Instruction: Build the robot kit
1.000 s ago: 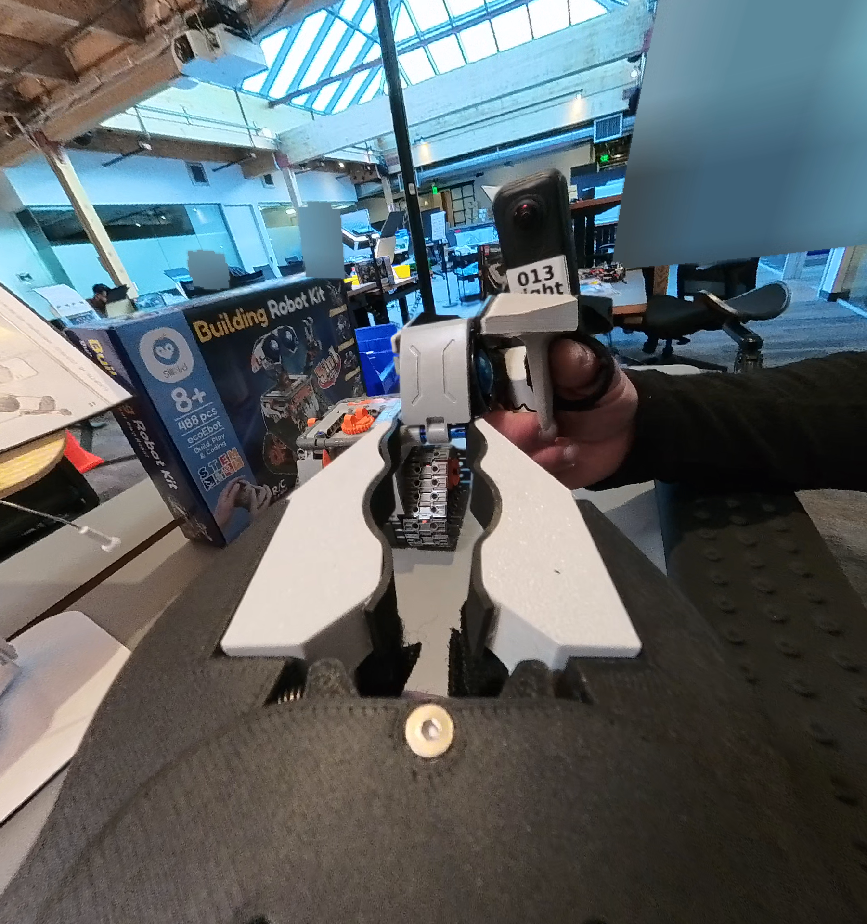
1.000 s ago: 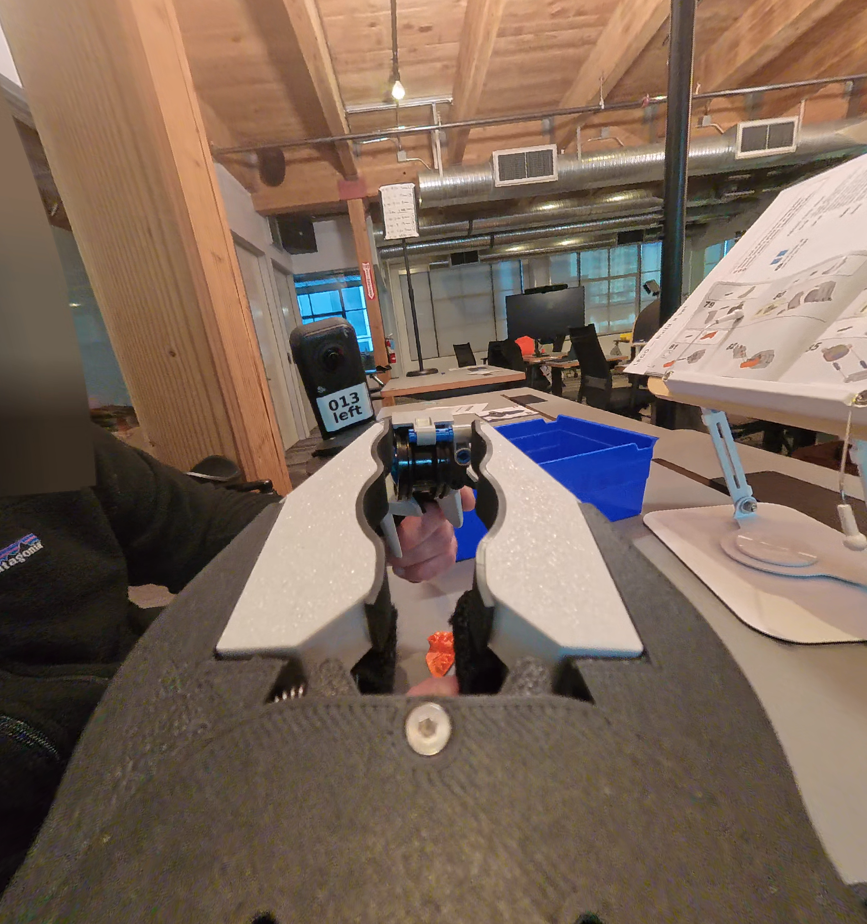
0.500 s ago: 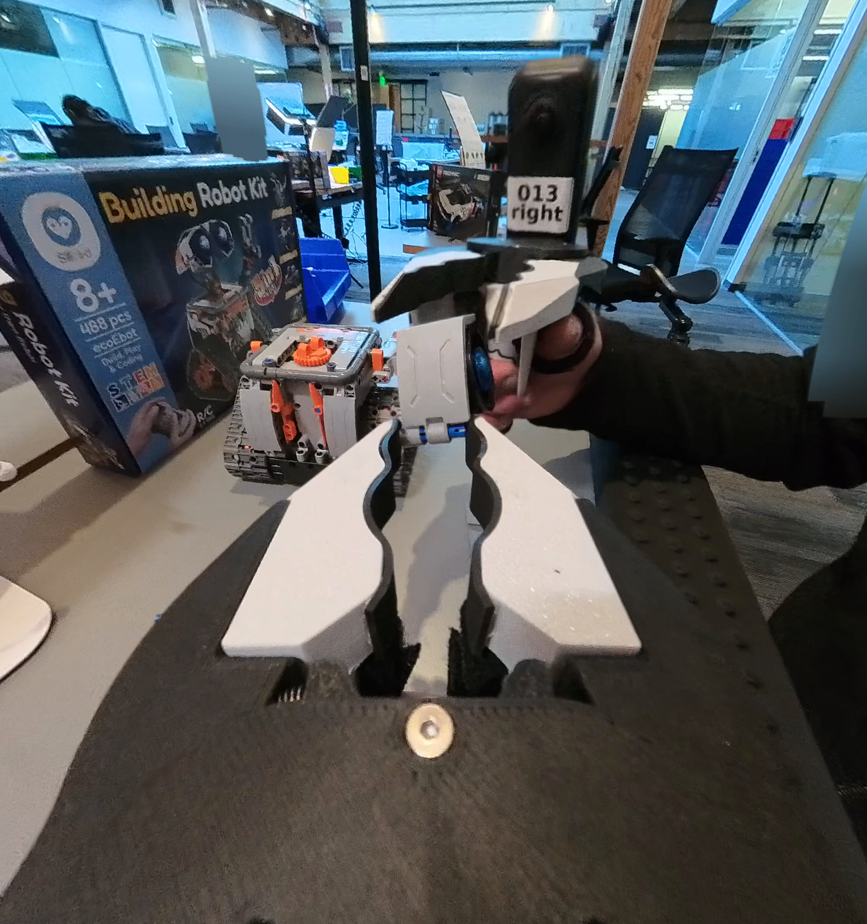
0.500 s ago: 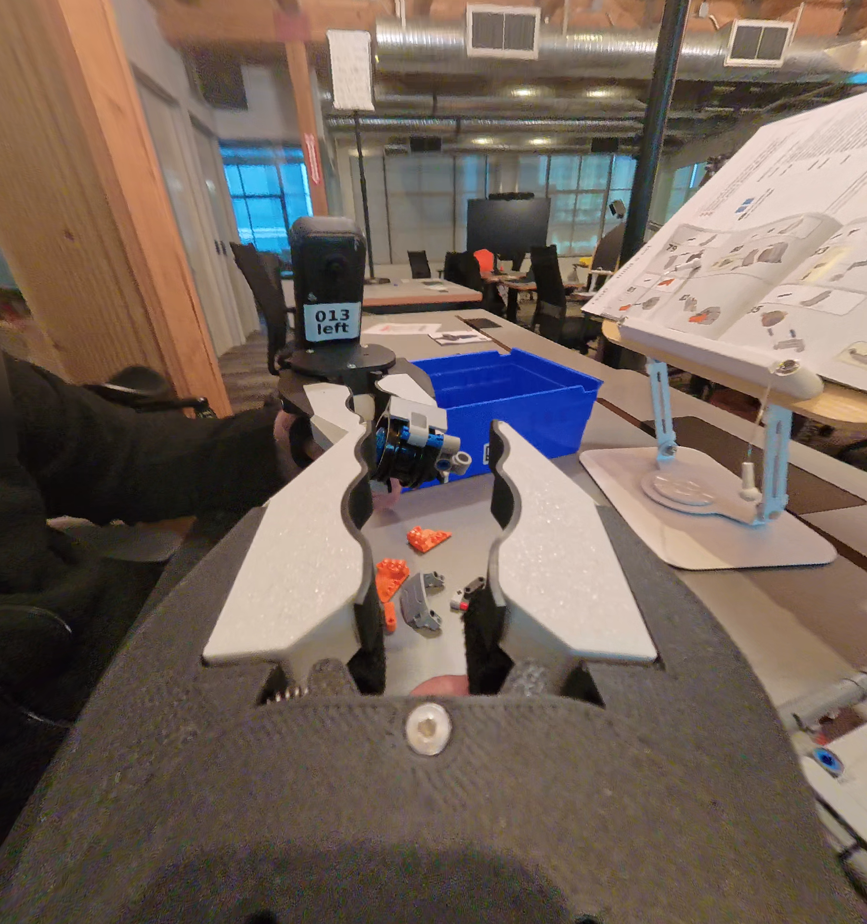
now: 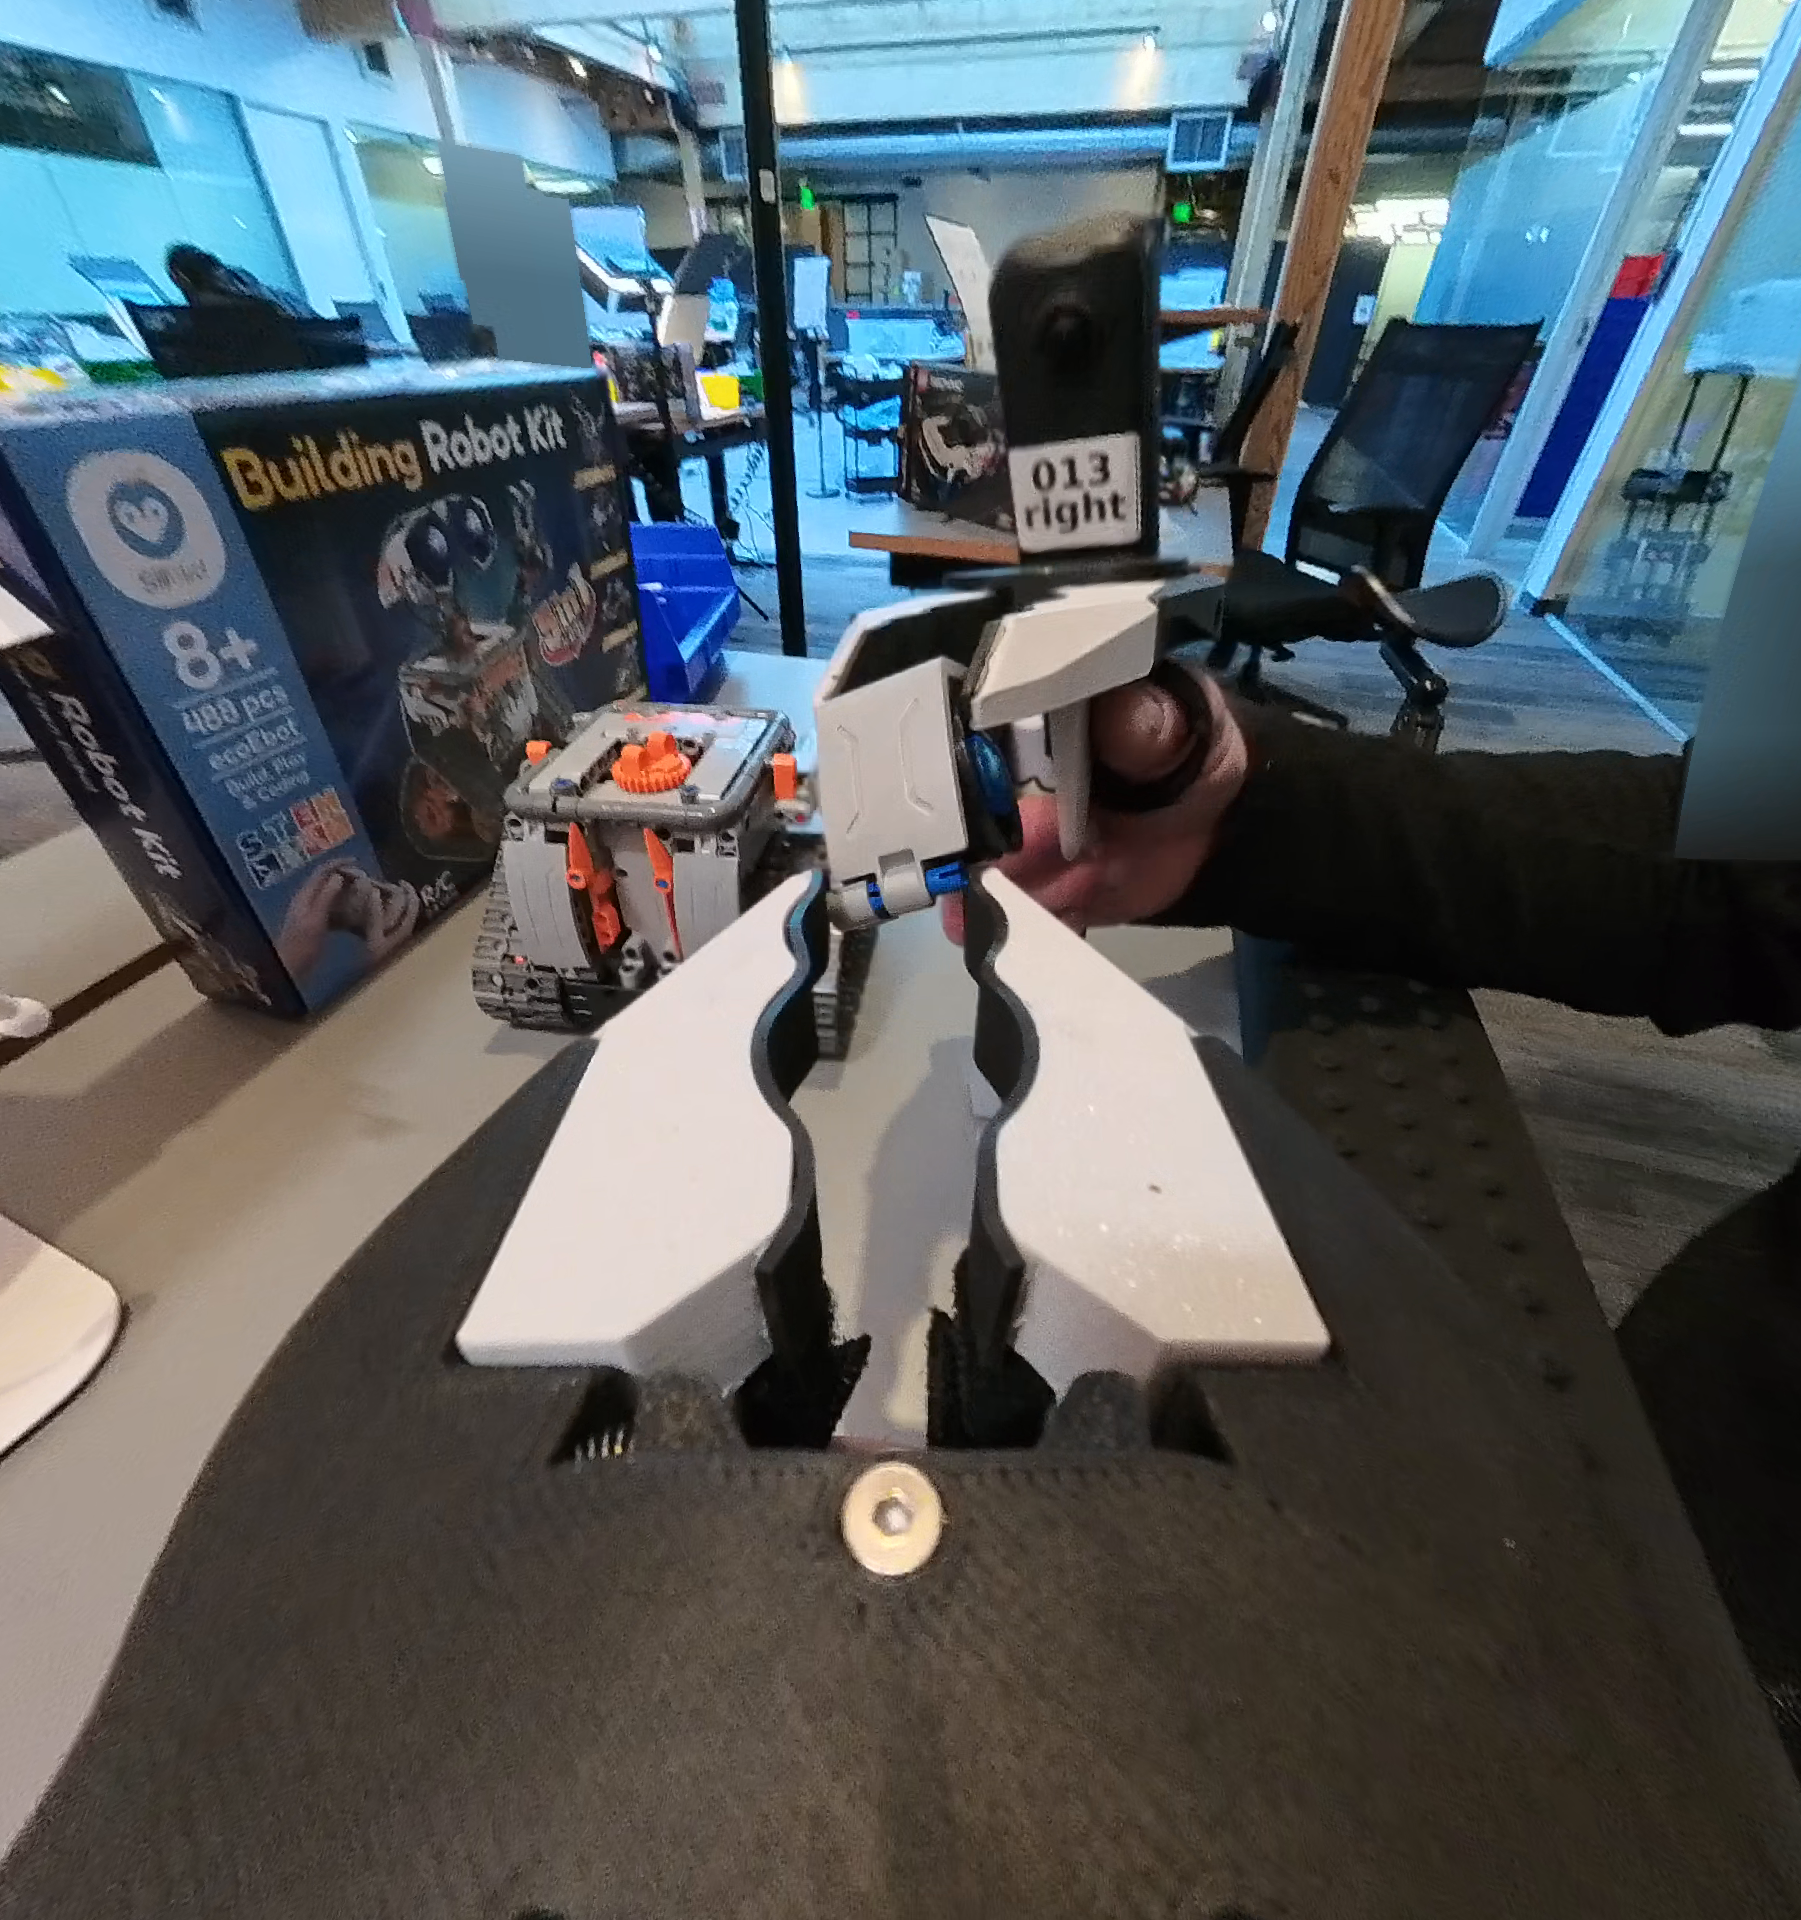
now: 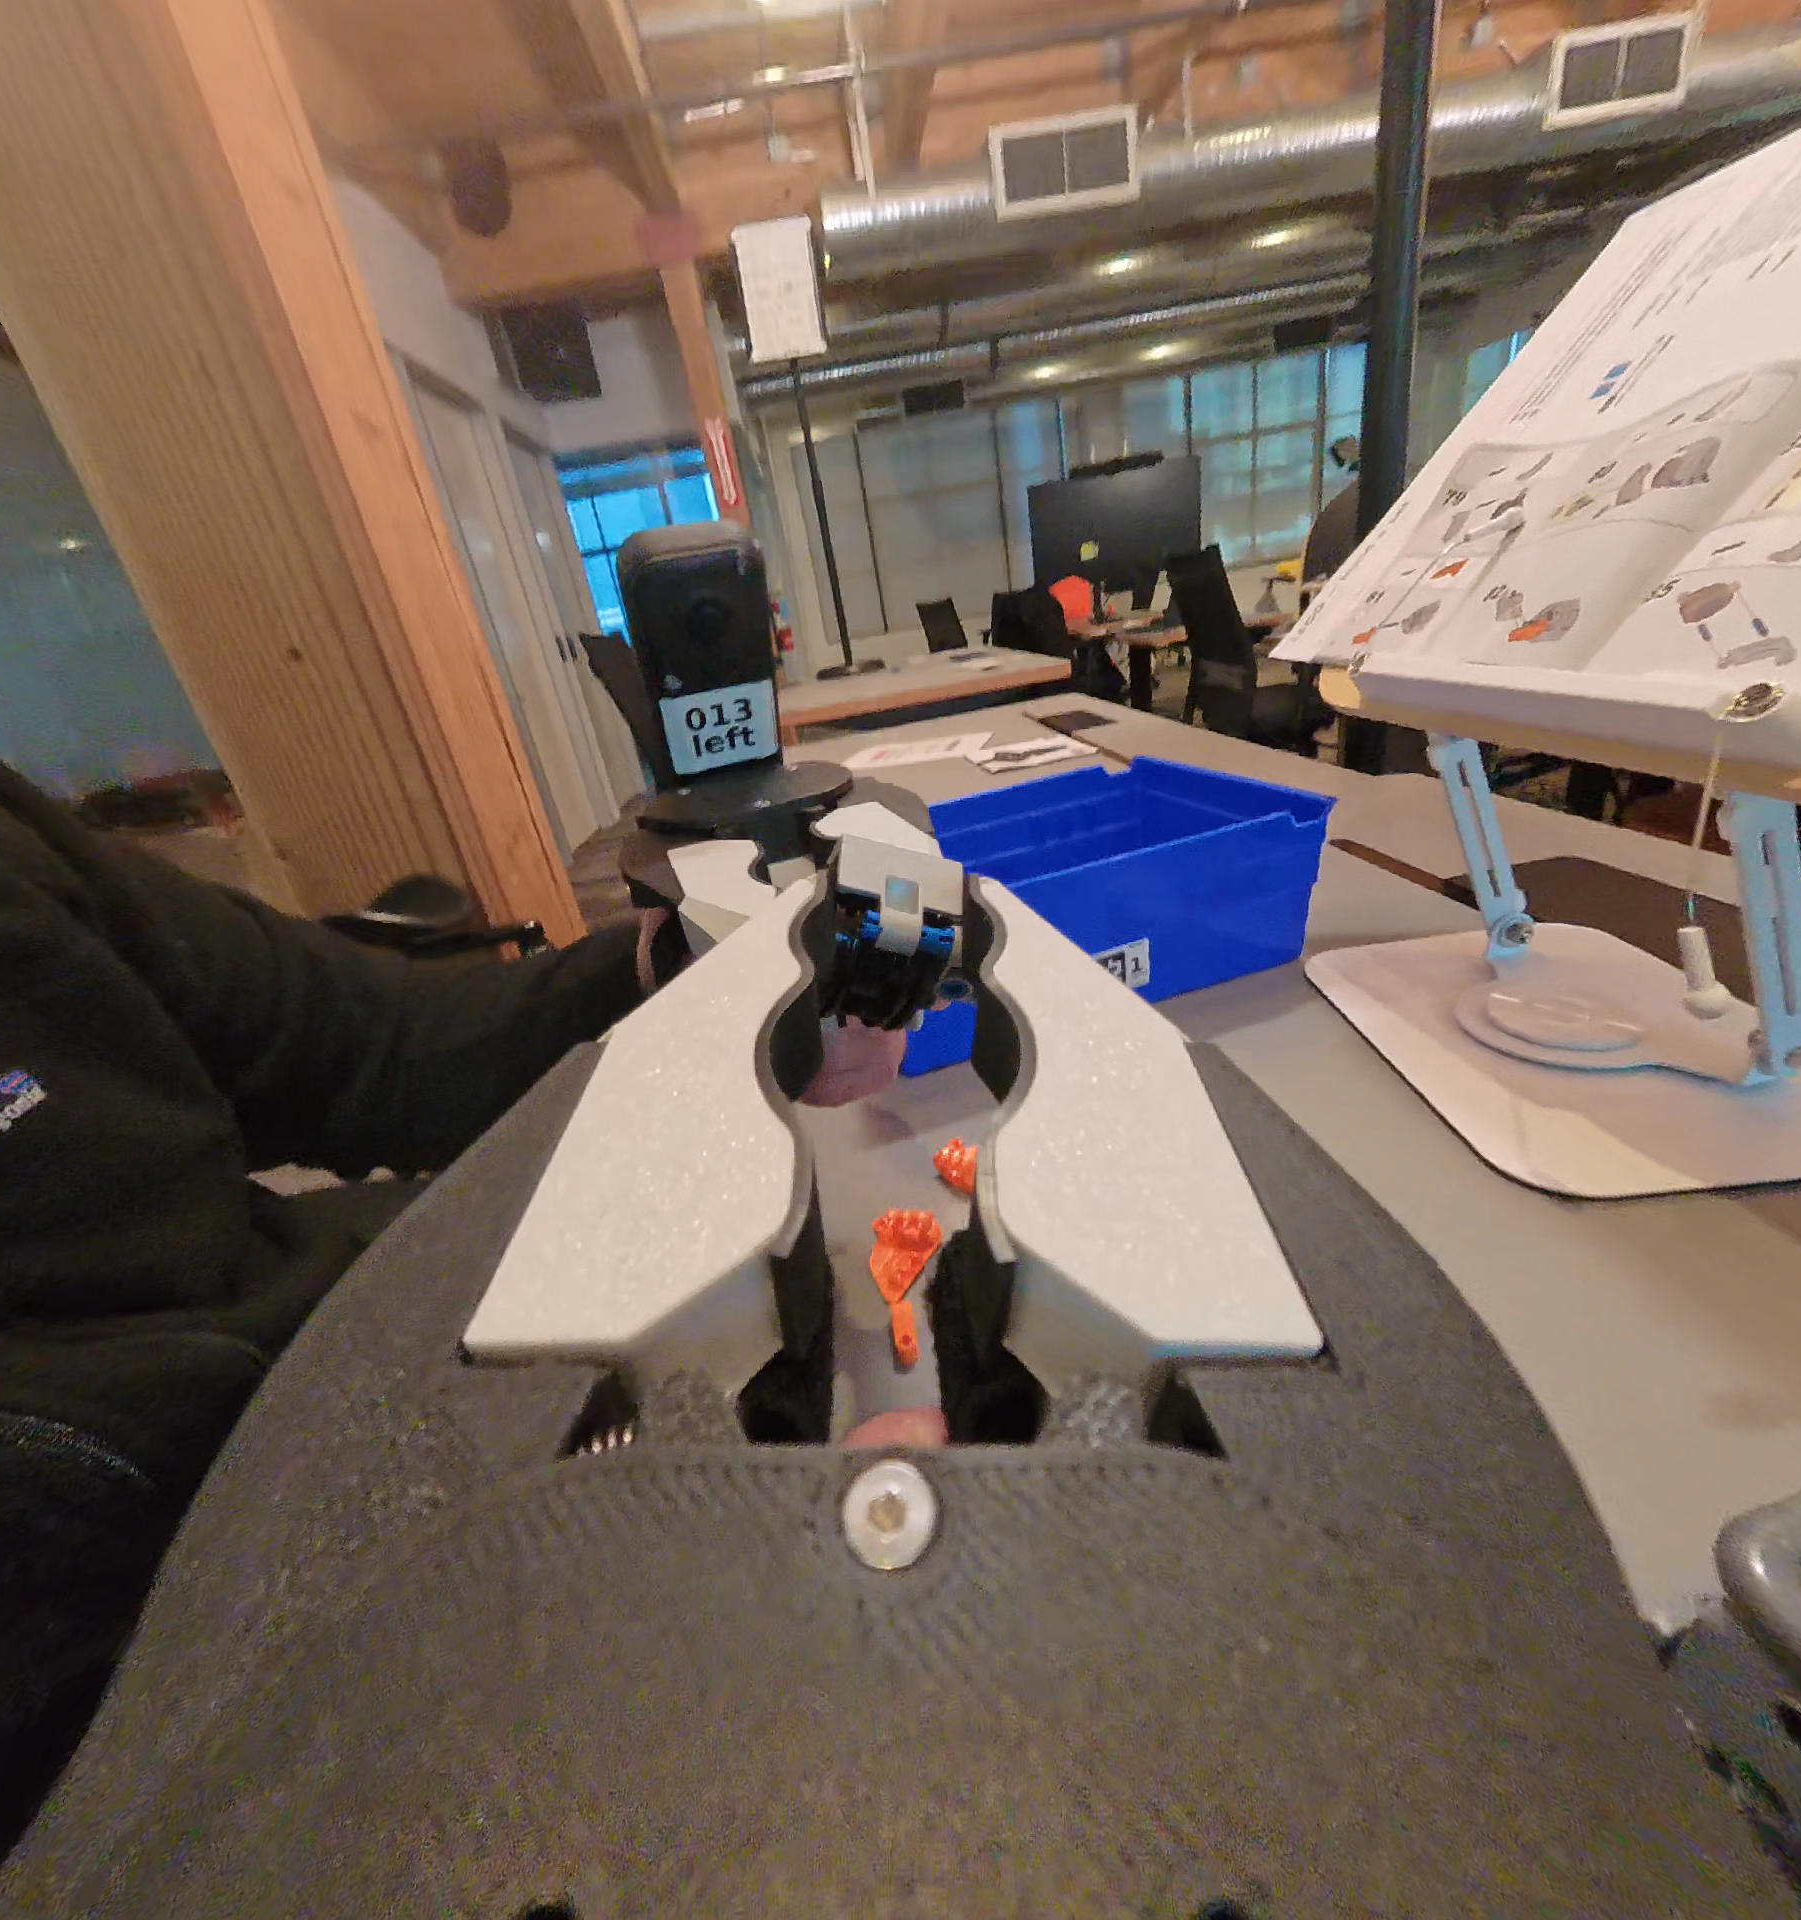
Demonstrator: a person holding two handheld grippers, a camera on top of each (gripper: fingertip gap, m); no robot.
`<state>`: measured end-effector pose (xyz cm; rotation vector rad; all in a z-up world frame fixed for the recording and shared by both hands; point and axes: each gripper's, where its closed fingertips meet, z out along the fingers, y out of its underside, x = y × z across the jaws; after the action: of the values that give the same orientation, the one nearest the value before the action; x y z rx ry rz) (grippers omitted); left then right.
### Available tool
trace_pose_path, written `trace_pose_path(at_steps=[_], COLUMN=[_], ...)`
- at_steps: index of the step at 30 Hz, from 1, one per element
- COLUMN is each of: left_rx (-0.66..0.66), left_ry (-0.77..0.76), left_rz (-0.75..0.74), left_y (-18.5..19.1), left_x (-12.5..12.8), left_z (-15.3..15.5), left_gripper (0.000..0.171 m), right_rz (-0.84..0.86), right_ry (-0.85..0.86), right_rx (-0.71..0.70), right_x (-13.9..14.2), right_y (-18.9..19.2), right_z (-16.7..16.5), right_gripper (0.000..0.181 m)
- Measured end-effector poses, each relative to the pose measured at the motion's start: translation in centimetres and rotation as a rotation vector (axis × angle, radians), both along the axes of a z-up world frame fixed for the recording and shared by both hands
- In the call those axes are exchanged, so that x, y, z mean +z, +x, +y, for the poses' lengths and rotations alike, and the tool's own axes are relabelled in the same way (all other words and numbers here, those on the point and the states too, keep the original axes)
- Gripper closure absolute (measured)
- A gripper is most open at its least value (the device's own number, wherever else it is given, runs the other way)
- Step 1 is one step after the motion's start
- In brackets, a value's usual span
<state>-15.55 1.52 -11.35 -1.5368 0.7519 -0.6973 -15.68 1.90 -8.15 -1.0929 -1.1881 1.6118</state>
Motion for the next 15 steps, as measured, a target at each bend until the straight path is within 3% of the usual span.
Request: trace_pose_path(at_steps=[8, 15], left_rx=[0.059, 0.101], left_ry=[0.075, 0.141], left_rz=[-0.074, -0.143], left_y=[0.1, 0.6], left_x=[1.4, 2.6], left_z=[0.3, 0.5], left_gripper=[0.147, 0.147], right_rz=[0.152, 0.203], right_ry=[-0.127, -0.128], right_rx=[-0.003, -0.003], right_x=[1.7, 2.3], right_y=[0.7, 1.3], right_z=[0.9, 0.9], right_gripper=[0.16, 0.16])
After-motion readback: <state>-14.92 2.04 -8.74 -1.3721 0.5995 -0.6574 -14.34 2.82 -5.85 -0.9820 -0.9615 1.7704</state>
